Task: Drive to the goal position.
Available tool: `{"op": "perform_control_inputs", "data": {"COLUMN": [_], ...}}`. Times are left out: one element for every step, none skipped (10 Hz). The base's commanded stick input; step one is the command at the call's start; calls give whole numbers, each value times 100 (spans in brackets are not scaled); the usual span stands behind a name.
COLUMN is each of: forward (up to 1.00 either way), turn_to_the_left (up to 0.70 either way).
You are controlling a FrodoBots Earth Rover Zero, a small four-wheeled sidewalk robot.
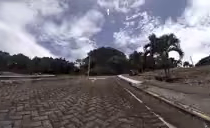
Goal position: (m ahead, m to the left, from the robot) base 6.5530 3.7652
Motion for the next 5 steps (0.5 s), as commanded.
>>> {"op": "perform_control_inputs", "data": {"forward": [100, 100, 100, 100, 100], "turn_to_the_left": [0, 0, 0, 0, 0]}}
